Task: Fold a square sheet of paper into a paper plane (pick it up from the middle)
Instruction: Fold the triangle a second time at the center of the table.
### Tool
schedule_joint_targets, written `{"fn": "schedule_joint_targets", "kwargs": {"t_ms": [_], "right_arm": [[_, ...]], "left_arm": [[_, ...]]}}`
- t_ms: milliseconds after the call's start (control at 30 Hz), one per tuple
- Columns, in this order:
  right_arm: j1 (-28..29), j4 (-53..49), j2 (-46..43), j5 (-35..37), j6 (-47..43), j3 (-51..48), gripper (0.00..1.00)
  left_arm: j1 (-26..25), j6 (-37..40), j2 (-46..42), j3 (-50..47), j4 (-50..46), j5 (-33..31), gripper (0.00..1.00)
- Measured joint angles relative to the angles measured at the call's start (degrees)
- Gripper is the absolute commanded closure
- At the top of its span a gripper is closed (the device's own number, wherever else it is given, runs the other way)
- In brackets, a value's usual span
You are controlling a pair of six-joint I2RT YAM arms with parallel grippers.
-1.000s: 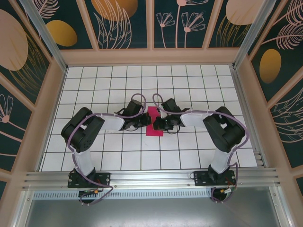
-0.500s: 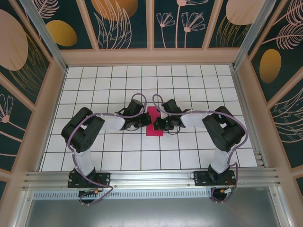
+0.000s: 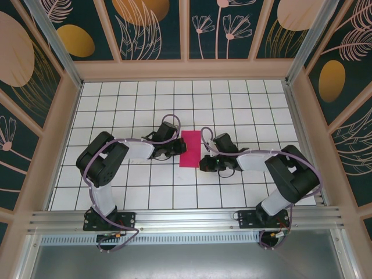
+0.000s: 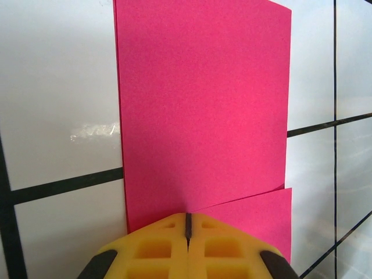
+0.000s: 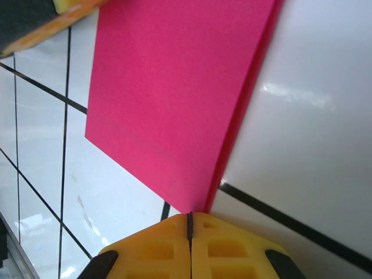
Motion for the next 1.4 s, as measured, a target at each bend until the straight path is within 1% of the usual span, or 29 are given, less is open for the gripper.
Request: {"fn": "schedule_joint_targets", "kwargs": {"t_ms": [200,367,433,500,567,633,800,1000,1100,1267,1400], "right_arm": [[0.0,-5.0,-1.2,2.0,1.6,2.9,0.94],[-0.1,-4.1,0.9,5.0,4.3,9.6,0.94],[-0.4,-2.9,2.4,6.3,5.8,11.4,0.93],[-1.4,-2.0,4.0,7.4,7.2,12.5,0.93],[-2.4,-1.4,5.6,7.8,8.2,13.0,0.93],[-3.2,-1.3,7.0,7.9,9.0,13.2,0.92],[-3.6,-1.3,10.8,7.1,9.2,14.4,0.93],[-3.8,-0.8,11.5,7.0,9.3,14.5,0.93],[-4.8,-0.5,11.5,6.7,10.1,14.3,0.93],[-6.4,0.9,11.5,5.7,12.1,13.4,0.93],[-6.6,2.4,11.5,5.1,13.8,12.6,0.93]], "left_arm": [[0.0,0.0,0.0,0.3,-0.1,0.1,0.98],[0.0,0.0,0.1,1.3,-1.4,0.0,0.94],[0.0,-0.2,0.1,1.8,-2.1,0.0,0.91],[0.1,-0.4,0.1,2.1,-2.3,0.1,0.86],[0.1,-1.0,0.1,2.1,-2.1,0.1,0.82],[0.1,-1.9,-0.1,2.1,-2.1,0.3,0.79],[0.1,-4.5,-2.6,1.9,-1.9,-0.4,0.77],[0.1,-8.3,-5.6,-2.5,0.7,-0.7,0.67],[0.1,-10.1,-5.7,-4.5,2.0,0.4,0.62],[0.1,-12.4,-5.7,-5.2,4.0,2.6,0.57],[0.1,-13.8,-5.4,-5.2,5.7,4.0,0.55]]}}
